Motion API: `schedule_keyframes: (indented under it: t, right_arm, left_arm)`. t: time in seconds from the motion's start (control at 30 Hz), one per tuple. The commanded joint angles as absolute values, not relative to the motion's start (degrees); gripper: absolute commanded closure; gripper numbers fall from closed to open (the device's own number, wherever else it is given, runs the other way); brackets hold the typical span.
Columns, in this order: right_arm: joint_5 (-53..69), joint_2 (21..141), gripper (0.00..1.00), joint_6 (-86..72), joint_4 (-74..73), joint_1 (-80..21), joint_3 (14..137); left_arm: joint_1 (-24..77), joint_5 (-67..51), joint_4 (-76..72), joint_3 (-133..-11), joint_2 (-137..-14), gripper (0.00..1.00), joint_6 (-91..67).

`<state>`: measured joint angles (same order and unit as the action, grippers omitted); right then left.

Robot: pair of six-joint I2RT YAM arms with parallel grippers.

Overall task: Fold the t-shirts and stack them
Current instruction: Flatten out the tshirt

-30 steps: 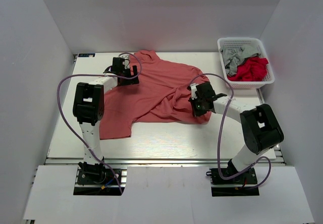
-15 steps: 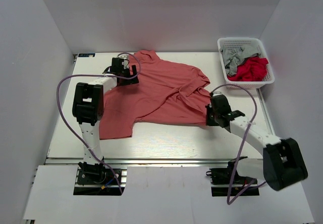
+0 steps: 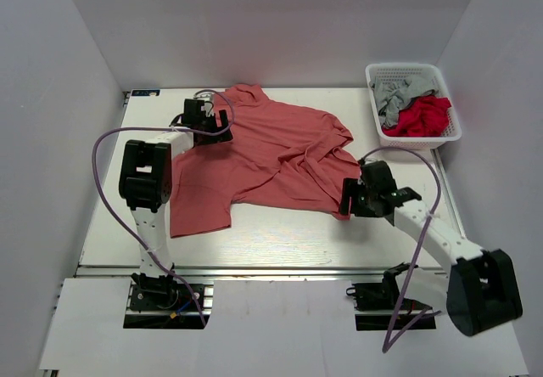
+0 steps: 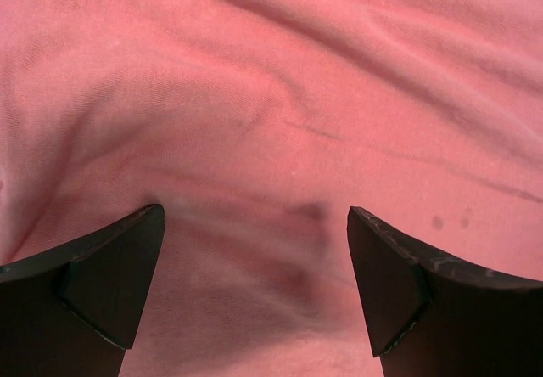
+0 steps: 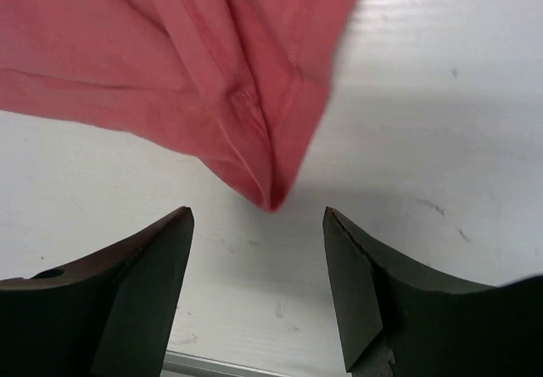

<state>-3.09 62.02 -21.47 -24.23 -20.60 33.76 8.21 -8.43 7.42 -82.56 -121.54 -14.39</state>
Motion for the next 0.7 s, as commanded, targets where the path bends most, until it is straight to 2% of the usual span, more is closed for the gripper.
schedule_keyframes:
  t: [0.0,0.13,0.33,0.4,0.67]
  right_arm:
    - [1.84,66.26,0.31,-16.00,-20.84,-20.74,40.50]
    - [1.14,71.79,0.33,-12.40,-19.08,-21.01,43.50]
    - [2.63,78.22,0.44,-9.49,-18.98,-21.79,44.38]
    - [1.85,79.88,0.50,-8.70,-18.81,-22.23,44.30]
    - [-4.39,80.68,0.50,-9.14,-16.00,-23.38,43.50]
  left_arm:
    - [8.09,-11.15,13.27,-80.42,-121.38,0.01,-14.06]
    - [8.09,-11.16,13.27,-80.42,-121.38,0.01,-14.06]
    - [8.09,-11.16,13.27,-79.89,-121.38,0.01,-14.06]
    - [8.09,-11.16,13.27,-79.89,-121.38,0.01,-14.06]
    - [8.09,-11.16,13.80,-79.89,-121.38,0.01,-14.06]
